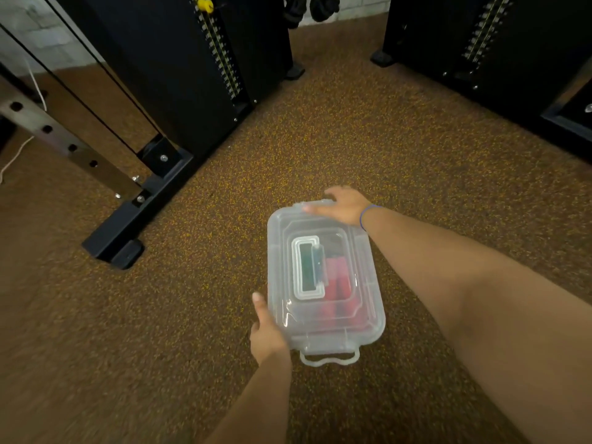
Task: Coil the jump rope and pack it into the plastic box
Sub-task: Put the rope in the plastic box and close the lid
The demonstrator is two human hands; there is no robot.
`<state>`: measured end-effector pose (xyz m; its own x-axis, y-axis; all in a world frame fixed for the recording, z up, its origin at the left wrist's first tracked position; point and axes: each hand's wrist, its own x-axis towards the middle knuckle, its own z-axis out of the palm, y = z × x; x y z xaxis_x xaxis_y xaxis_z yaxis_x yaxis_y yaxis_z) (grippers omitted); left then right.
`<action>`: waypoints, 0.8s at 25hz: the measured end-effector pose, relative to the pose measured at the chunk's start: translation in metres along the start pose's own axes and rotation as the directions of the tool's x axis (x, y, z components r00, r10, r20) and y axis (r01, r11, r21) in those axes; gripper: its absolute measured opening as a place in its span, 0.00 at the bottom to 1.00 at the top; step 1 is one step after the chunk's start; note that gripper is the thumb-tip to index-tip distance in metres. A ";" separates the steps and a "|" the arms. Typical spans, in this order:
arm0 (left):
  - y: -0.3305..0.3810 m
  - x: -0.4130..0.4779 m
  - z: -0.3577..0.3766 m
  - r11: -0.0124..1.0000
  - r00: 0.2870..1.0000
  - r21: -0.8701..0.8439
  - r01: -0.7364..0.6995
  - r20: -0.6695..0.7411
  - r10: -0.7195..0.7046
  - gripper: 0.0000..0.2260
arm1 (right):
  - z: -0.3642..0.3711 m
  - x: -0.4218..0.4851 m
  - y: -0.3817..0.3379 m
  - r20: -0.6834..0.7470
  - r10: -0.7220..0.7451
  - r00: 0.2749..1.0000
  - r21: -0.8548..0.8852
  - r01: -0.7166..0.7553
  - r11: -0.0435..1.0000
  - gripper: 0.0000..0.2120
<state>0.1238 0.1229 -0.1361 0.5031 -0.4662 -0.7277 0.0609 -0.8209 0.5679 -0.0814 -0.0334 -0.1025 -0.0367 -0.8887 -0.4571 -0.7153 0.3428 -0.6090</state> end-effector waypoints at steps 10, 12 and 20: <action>-0.013 -0.011 0.004 0.896 0.943 -0.313 0.315 0.210 -0.258 0.39 | -0.009 0.024 -0.020 0.201 0.025 0.979 -0.383 0.055 0.922 0.48; -0.005 -0.010 0.004 0.950 0.959 -0.202 0.240 0.203 -0.199 0.39 | -0.023 0.021 -0.006 0.228 0.074 0.971 -0.392 0.022 0.920 0.49; 0.074 0.009 0.046 0.970 0.942 0.136 -0.200 0.298 0.153 0.53 | -0.098 -0.023 0.089 0.250 0.287 0.925 0.177 -0.335 0.925 0.26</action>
<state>0.0937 0.0426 -0.1182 0.2260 -0.6631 -0.7136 -0.1589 -0.7478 0.6446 -0.2130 -0.0124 -0.0831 -0.0649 -0.6475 -0.7593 -0.5259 0.6688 -0.5254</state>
